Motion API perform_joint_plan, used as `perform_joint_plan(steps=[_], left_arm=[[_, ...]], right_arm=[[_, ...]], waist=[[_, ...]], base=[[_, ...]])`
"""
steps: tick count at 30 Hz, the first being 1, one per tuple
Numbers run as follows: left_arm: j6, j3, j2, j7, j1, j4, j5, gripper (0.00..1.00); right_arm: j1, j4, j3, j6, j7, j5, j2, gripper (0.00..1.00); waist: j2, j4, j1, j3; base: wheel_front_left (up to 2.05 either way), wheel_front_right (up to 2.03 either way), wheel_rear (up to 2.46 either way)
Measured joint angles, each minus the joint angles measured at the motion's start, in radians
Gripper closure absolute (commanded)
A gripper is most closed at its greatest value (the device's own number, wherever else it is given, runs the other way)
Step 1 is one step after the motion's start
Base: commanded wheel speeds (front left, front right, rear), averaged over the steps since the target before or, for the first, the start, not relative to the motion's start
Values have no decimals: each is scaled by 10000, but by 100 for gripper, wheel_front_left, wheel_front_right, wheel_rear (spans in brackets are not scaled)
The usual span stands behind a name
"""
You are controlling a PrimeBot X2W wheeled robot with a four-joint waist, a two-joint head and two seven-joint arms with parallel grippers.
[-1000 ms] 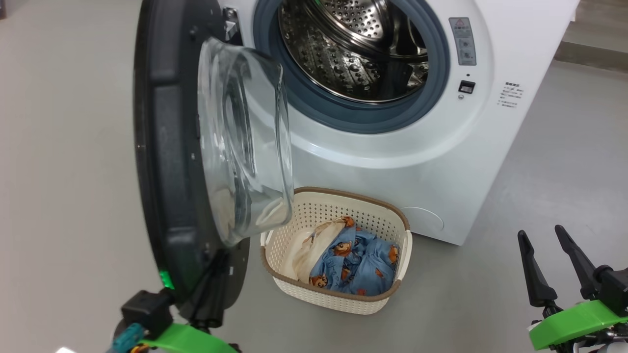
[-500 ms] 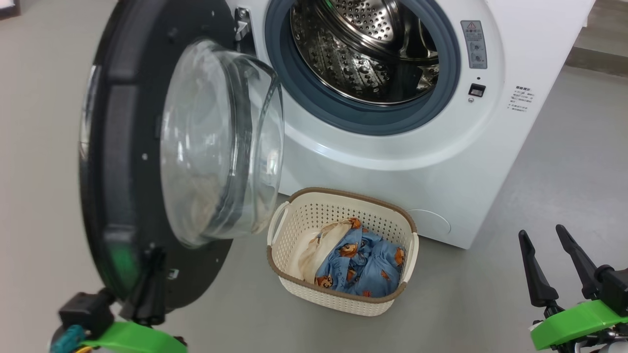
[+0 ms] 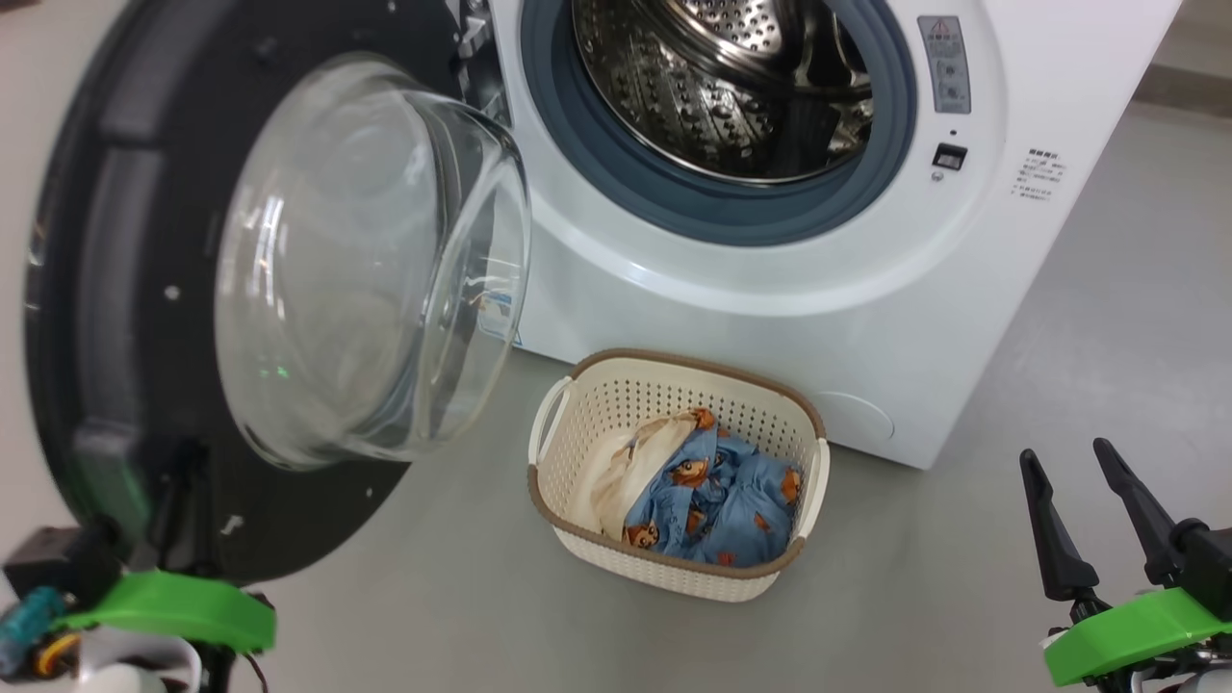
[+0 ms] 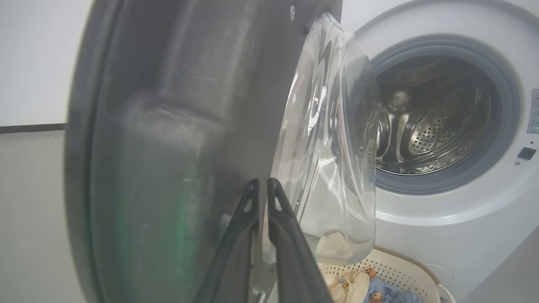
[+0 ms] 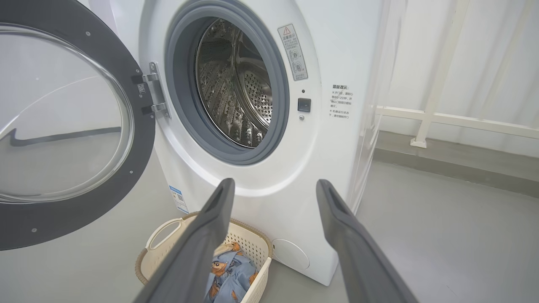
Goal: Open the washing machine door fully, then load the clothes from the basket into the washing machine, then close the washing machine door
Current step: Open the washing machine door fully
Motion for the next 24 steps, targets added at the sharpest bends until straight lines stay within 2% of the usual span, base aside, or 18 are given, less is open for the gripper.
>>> perform_joint_plan(steps=[5,15,24], left_arm=[[8,581,12,-125,-669,686,65,100],[-8,2052,-196,-130,-1382,1356,1101,100],[-359,3321,-391,-150,-2339,2219,1766,100]], right_arm=[[-34,-17,4,0,0,0,-86,0],[-326,-63,17,0,0,-2,-211,0],[-724,-73,84,0,0,-13,-355,0]], waist=[[0,-12,0,343],[0,-114,1,885],[0,-267,1,1422]], base=[[0,0,0],[0,0,0],[0,0,0]])
